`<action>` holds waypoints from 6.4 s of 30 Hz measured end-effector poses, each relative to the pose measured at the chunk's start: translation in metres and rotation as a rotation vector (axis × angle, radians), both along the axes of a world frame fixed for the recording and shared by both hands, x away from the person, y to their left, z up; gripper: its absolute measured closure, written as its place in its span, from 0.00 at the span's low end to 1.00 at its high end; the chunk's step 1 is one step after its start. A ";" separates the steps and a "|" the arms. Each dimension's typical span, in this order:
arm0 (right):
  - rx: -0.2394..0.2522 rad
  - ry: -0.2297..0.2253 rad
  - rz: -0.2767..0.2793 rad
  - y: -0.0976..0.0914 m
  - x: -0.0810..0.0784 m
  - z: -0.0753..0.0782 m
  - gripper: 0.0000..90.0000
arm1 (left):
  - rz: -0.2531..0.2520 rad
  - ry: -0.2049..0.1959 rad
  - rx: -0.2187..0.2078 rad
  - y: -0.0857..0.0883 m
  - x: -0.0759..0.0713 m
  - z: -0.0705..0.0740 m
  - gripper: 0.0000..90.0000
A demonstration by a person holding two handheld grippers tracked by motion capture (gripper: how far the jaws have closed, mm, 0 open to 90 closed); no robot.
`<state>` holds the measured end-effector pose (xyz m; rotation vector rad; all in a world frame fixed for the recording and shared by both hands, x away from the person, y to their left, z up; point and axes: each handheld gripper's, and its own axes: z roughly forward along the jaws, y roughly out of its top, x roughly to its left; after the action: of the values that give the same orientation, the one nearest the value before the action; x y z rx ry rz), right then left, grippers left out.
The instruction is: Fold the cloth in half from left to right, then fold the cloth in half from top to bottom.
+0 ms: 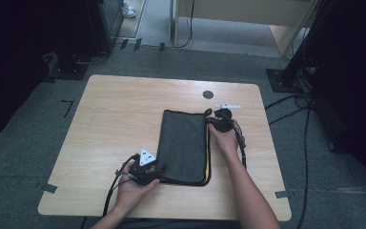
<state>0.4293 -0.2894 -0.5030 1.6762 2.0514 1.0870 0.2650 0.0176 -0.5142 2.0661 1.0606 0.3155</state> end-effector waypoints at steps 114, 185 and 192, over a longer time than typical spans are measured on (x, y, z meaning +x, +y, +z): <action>0.037 -0.097 0.059 -0.014 -0.147 0.033 0.57 | -0.029 -0.039 -0.125 0.035 0.031 0.033 0.41; 0.008 -0.020 0.002 -0.008 0.020 -0.014 0.92 | 0.109 0.071 -0.006 -0.028 0.213 0.004 0.81; -0.011 -0.024 0.014 -0.007 0.021 -0.013 0.92 | 0.115 0.081 -0.004 -0.027 0.217 0.005 0.96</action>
<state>0.4508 -0.2965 -0.5160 1.6376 2.0534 1.0930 0.4817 -0.0092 -0.5091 2.0335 1.2306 0.2883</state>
